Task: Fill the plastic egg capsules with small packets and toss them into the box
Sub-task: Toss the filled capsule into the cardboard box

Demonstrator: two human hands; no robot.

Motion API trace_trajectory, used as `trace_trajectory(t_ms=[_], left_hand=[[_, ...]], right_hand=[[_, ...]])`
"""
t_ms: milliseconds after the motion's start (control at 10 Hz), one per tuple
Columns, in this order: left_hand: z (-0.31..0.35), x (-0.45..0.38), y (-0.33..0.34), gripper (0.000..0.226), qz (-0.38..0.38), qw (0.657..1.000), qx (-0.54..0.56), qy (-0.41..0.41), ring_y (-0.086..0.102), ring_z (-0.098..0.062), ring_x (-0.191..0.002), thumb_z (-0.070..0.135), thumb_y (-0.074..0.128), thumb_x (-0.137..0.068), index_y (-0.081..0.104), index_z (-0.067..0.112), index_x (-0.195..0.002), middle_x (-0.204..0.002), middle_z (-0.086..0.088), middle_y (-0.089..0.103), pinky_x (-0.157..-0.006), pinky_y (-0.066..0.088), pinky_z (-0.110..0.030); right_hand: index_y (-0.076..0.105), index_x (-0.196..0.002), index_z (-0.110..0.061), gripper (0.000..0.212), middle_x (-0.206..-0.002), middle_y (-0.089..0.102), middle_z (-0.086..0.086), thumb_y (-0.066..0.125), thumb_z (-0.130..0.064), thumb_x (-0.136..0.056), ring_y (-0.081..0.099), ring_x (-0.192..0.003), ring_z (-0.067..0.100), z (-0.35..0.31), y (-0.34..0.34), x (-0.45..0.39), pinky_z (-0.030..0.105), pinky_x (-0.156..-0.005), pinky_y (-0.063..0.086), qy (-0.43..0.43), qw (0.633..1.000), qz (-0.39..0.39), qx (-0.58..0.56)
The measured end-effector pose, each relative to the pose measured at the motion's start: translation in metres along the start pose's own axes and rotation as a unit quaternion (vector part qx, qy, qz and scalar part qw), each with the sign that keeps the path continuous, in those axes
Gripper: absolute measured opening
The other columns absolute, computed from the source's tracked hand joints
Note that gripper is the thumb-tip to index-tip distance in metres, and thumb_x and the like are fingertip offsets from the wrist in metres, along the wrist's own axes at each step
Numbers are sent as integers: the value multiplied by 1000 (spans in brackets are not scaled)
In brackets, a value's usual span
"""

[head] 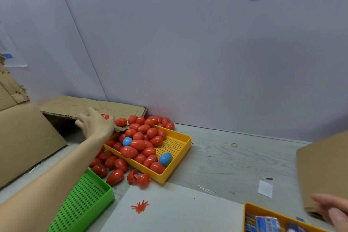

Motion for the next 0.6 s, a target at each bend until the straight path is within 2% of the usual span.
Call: trace_trajectory(t_ms=[100,200,300,400,500,600], left_hand=[[29,-2,15,50,-86,985,-36,148,37,-40,-126,6,63,-84,51,7,-133,-132,-25,47,-105,35,-47],[47,0,35,53,-239,951,-99,172,54,-28,-104,2,57,-85,51,12,-136,-130,-19,58,-83,47,-36],[49,-2,45,40,-299,915,-212,167,59,-27,-101,10,53,-91,55,7,-131,-125,-17,62,-80,51,-34],[46,-7,44,31,-252,914,-259,187,61,-32,-107,10,56,-92,61,2,-121,-120,-18,65,-85,51,-36],[43,-6,37,25,-203,933,-225,192,60,-34,-105,5,59,-90,62,-1,-114,-116,-21,65,-77,48,-36],[45,3,20,19,-149,949,-175,216,57,-36,-98,5,59,-90,57,-2,-107,-108,-23,62,-77,49,-41]], right_hand=[[66,-72,-10,49,-56,65,-24,34,20,-92,65,-74,-5,2,1,-3,6,-80,44,-26,999,-27,11],[66,-71,-13,47,-60,68,-20,37,19,-91,65,-76,-2,-2,0,0,6,-80,44,-37,999,3,1],[70,-75,-11,44,-65,70,-20,41,18,-91,66,-78,-1,0,-4,0,5,-82,43,-34,999,11,-27],[68,-73,-6,49,-65,69,-25,33,21,-95,64,-79,-8,-6,-8,8,4,-82,44,-35,997,40,-49],[77,-83,-33,35,-79,72,-24,44,-27,-91,67,-78,-4,-15,-10,14,5,-70,49,-72,995,63,10],[70,-101,-49,32,-83,74,-20,49,-47,-77,69,-78,-3,-12,-18,23,13,-63,52,-39,996,68,30]])
Point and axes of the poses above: each hand's wrist, its own x-axis away from the middle knuckle, its own y-axis out of the palm, z = x × y, the point moved 5 cm from there along -x, towards the middle knuckle
